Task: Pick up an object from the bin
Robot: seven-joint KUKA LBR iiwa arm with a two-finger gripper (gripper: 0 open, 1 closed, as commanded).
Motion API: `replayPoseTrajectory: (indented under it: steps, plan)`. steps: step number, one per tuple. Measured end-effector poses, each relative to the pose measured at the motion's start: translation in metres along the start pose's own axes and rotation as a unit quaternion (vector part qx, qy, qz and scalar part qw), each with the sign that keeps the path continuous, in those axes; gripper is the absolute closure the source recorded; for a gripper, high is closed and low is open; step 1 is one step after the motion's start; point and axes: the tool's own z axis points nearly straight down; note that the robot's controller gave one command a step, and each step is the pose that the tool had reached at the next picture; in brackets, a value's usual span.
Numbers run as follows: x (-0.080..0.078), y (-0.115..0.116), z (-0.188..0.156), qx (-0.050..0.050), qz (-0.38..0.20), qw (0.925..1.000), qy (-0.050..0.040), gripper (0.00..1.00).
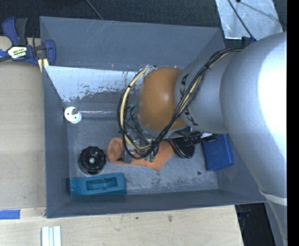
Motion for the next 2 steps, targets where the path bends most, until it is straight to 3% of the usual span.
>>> replayPoseTrajectory:
  steps: [2]
  plan:
    - [0.001, -0.001, -0.017, 0.001, 0.0, 1.0, 0.0028, 1.0]
